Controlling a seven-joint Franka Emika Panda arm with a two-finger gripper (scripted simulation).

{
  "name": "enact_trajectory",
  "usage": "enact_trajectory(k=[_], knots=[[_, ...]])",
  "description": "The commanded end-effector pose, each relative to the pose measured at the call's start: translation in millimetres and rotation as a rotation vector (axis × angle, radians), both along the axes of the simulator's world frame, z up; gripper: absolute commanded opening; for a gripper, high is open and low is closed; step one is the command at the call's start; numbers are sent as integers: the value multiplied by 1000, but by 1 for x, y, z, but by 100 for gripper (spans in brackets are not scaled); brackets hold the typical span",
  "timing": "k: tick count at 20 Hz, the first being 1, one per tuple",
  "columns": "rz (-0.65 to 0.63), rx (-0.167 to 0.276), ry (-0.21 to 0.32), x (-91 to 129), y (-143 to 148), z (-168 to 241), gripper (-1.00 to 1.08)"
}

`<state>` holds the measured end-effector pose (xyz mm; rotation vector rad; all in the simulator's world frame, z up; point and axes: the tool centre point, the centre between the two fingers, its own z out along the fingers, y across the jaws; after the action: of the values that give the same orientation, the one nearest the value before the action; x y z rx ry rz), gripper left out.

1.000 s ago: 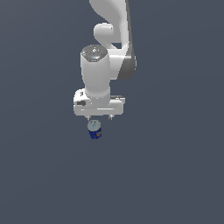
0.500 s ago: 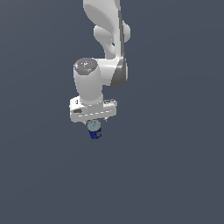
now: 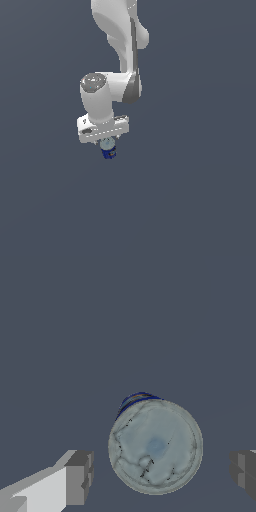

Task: Pick up the object and move it to a goal position.

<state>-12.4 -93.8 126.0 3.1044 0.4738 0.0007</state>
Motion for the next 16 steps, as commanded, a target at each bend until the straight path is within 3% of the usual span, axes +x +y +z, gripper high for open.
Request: enact_trajectory(k=[1,7,16], knots=[[9,1,1,0,-1,-2,100],[5,1,1,-1,-1,-7,100],[9,1,1,-2,-1,-48,100]])
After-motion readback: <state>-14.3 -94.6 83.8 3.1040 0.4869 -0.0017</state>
